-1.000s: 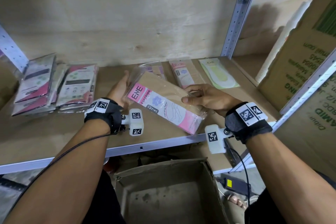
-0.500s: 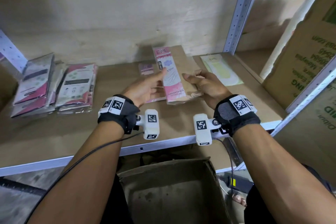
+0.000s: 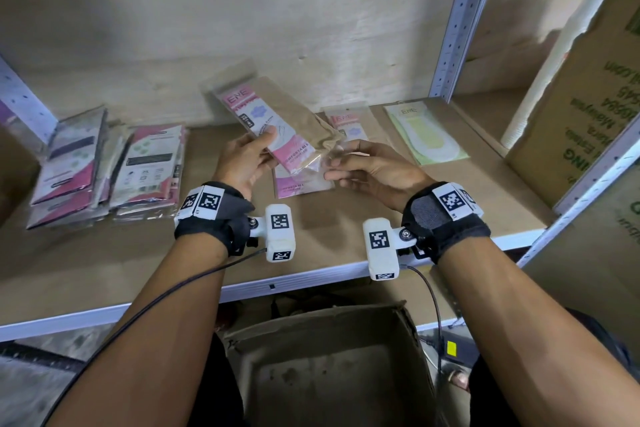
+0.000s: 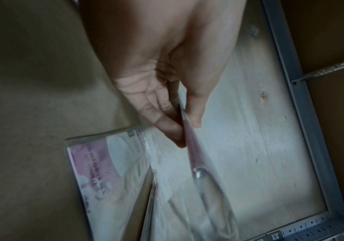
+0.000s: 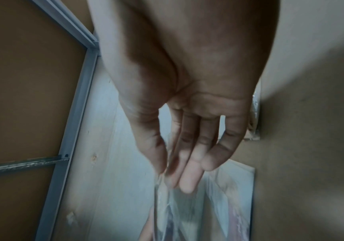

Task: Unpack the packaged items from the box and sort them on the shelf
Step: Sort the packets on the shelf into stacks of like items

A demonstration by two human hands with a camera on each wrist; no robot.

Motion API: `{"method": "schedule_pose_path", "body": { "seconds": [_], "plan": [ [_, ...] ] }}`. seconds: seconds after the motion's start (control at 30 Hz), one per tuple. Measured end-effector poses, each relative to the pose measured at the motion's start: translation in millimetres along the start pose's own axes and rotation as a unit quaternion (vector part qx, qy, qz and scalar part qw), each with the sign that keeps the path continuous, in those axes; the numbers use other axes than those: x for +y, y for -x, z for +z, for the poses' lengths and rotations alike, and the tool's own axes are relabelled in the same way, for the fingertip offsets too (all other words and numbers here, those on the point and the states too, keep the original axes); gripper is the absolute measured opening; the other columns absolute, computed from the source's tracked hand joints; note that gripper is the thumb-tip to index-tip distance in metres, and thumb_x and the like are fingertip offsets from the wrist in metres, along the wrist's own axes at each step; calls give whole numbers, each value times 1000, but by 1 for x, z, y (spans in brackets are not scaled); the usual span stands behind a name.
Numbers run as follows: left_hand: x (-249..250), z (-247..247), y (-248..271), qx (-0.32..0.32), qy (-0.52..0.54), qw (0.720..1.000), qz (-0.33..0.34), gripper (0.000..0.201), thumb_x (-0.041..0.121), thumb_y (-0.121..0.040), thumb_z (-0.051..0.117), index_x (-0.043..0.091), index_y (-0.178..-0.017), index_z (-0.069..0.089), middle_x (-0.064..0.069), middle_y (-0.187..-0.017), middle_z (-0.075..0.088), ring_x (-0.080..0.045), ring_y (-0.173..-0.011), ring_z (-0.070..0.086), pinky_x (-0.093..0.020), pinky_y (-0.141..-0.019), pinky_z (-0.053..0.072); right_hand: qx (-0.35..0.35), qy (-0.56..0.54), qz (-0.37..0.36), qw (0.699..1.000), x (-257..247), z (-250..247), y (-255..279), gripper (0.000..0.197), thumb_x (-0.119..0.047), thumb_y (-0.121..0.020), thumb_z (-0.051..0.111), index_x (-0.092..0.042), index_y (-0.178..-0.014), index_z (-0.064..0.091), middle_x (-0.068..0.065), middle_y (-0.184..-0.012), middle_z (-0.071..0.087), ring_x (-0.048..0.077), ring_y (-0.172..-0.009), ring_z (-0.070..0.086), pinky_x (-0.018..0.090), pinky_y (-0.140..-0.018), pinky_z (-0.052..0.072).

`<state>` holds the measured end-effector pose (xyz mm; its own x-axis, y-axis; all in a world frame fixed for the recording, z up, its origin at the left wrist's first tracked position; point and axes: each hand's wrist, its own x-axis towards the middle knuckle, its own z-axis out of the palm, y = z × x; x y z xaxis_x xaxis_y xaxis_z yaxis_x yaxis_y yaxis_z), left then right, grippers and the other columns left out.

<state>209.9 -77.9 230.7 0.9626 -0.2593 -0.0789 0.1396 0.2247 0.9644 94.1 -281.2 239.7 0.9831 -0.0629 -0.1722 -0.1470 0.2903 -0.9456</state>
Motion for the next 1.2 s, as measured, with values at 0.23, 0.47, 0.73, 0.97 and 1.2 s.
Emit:
{"method": "schedule_pose_path", "body": {
  "seconds": [0.23,0.47,0.73,0.97,1.2],
  "plan": [
    [1,0,4,-33,-28,998,-40,26,21,-94,67,9,-117,68,-7,-109,76,-14,-88,73,-18,-62,56,35,38,-39,998,7,3,-1,11,-2,-89,70,-12,-89,65,12,-90,71,14,-71,69,21,-62,54],
    [1,2,9,-47,-87,995,-26,24,20,-93,69,6,-113,69,-6,-96,76,-13,-71,66,-18,-57,54,8,-25,-20,999,8,3,-2,11,1,-91,65,-10,-92,62,13,-86,74,20,-76,74,28,-71,61],
    [0,11,10,-37,-171,983,48,30,19,-95,67,0,-119,67,-15,-103,73,-10,-63,65,-18,-54,52,36,-144,66,987,0,-3,1,31,-23,-103,52,-1,-124,57,27,-102,73,34,-90,75,38,-76,63],
    [0,21,10,-65,-214,974,41,29,24,-95,67,9,-120,68,-4,-99,75,-6,-67,72,-20,-59,57,41,-18,40,998,1,-20,0,42,-18,-88,74,5,-122,63,23,-105,74,29,-86,76,30,-72,63],
    [-6,36,14,-227,-179,955,-60,35,23,-89,73,16,-123,66,-6,-116,74,-24,-98,75,-29,-77,62,97,-26,14,995,-1,-39,0,42,-6,-88,71,10,-124,58,28,-108,71,29,-77,75,27,-69,63]
  ]
}}
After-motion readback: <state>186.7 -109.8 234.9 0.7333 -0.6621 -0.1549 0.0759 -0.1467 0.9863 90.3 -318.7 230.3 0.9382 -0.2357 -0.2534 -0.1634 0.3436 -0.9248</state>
